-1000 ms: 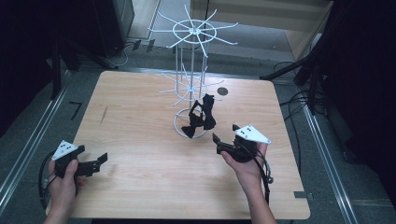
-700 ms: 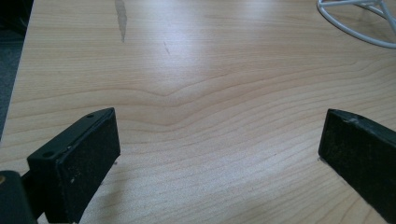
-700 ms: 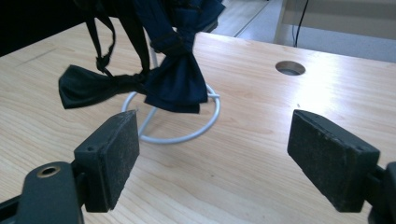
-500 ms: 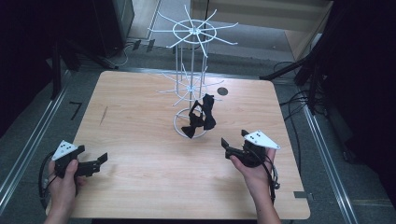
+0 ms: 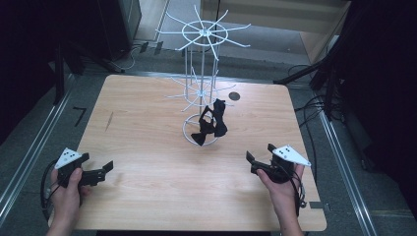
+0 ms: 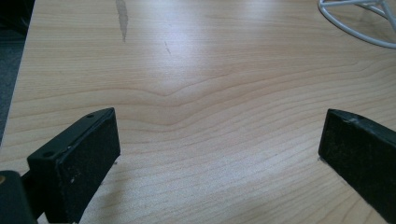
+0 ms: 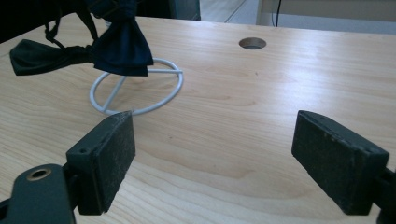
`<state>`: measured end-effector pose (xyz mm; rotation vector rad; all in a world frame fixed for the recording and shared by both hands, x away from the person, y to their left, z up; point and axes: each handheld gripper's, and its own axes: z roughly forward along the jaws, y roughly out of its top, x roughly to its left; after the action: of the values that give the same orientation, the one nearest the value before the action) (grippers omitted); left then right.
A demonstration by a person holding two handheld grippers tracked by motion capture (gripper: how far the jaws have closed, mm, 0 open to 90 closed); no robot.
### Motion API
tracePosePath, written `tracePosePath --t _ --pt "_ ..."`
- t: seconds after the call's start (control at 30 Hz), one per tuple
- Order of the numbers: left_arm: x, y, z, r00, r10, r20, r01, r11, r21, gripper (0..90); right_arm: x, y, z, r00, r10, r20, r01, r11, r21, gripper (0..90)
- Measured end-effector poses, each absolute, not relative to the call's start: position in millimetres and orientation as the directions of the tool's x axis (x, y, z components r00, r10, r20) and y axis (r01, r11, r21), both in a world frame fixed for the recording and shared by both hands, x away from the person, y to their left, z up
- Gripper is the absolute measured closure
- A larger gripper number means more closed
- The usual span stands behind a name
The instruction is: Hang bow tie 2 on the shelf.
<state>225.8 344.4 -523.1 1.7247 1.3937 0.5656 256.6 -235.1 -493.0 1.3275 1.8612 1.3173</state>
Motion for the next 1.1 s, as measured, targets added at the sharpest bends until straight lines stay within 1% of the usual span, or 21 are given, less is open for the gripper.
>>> tracePosePath --t 0.3,0.57,0.83,1.1 --pt "226 344 -523 0.285 0.947 -0.150 0.574 -0.043 0.817 0.0 248 -255 -501 -0.379 0.915 0.135 0.440 0.050 0.897 13.6" --pt "225 344 -523 0.286 0.946 -0.151 0.574 -0.043 0.817 0.0 240 -277 -506 -0.350 0.923 0.159 0.449 0.017 0.893 13.6" --pt "226 345 -523 0.287 0.945 -0.154 0.574 -0.041 0.818 0.0 229 -310 -512 -0.302 0.938 0.168 0.458 -0.012 0.889 13.6" --pt "226 345 -523 0.288 0.945 -0.155 0.574 -0.041 0.818 0.0 220 -331 -520 -0.259 0.948 0.182 0.467 -0.042 0.883 13.7"
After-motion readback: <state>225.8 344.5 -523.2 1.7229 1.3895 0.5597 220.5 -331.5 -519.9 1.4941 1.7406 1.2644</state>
